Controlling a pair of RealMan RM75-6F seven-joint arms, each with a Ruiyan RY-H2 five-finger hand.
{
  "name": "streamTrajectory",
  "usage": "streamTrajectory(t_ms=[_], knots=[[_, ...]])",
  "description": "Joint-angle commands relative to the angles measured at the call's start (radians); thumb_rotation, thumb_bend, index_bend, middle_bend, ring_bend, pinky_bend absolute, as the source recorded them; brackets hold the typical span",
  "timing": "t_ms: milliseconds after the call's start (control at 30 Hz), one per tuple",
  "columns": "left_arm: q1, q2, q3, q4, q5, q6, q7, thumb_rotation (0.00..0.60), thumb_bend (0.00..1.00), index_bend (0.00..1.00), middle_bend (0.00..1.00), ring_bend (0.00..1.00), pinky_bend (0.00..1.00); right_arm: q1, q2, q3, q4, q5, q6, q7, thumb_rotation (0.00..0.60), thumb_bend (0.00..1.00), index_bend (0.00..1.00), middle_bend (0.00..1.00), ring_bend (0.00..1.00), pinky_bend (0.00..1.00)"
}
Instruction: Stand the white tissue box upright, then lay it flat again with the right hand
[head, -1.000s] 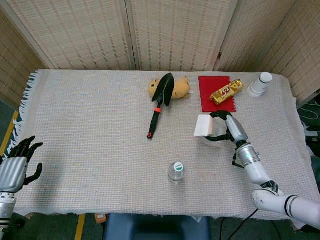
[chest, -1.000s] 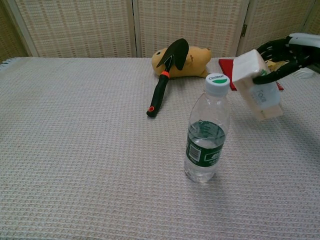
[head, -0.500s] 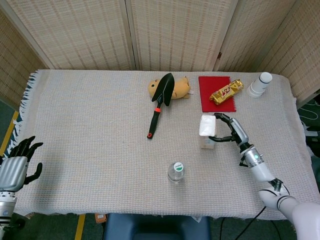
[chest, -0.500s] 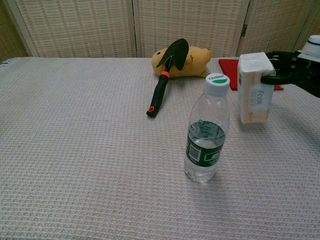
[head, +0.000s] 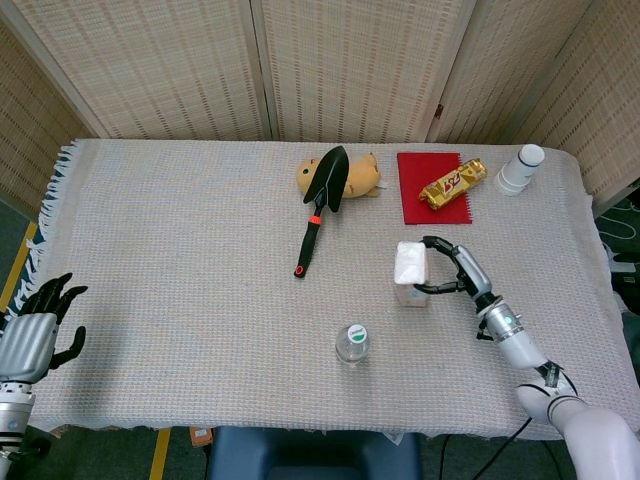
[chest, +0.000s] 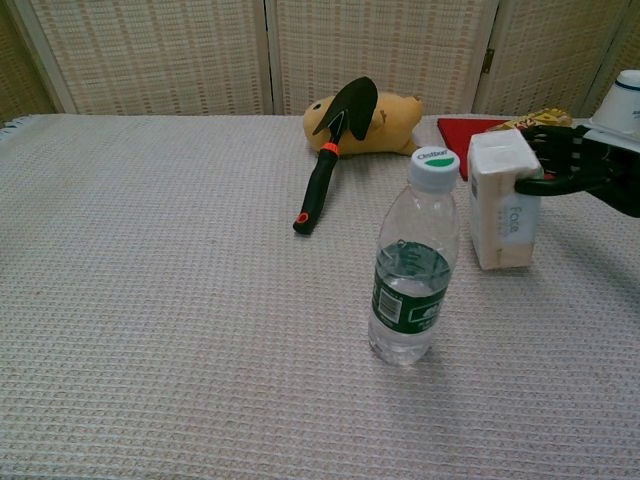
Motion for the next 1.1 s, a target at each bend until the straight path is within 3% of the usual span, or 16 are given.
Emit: streamTrajectory(t_ms=[33, 533, 700, 900, 1100], knots=[[0.0, 0.0, 0.0, -0.001, 0.0, 0.001, 0.003, 0.6, 0.49, 0.18, 0.0, 0.0, 0.15, -0.012, 0.008, -0.003, -0.003, 0.007, 0.007, -0.034, 0.6, 0.23, 0.56, 0.48, 0.32, 0.0], [-0.001, -0.003, 0.001, -0.003, -0.008, -0.002, 0.017, 0.6, 0.49, 0.18, 0.0, 0.0, 0.16, -0.023, 0.065, -0.025, -0.045, 0.014, -0.041, -0.082, 0.6, 0.23, 0.56, 0.49, 0.32, 0.0], [0.0, -0.002, 0.002, -0.004, -0.006, -0.001, 0.017, 0.6, 0.49, 0.18, 0.0, 0.0, 0.16, -0.015, 0.104, -0.045, -0.081, 0.001, -0.07, -0.152, 0.6, 0.23, 0.53, 0.48, 0.32, 0.0], [0.0, -0.002, 0.005, -0.007, -0.002, 0.0, 0.021, 0.6, 0.49, 0.18, 0.0, 0.0, 0.16, -0.004, 0.162, -0.058, -0.167, -0.007, -0.096, -0.26, 0.6, 0.23, 0.35, 0.48, 0.25, 0.0], [0.001, -0.001, 0.005, -0.009, -0.002, 0.002, 0.022, 0.6, 0.49, 0.18, 0.0, 0.0, 0.15, 0.015, 0.221, -0.074, -0.263, -0.001, -0.172, -0.358, 0.6, 0.23, 0.14, 0.34, 0.13, 0.0]])
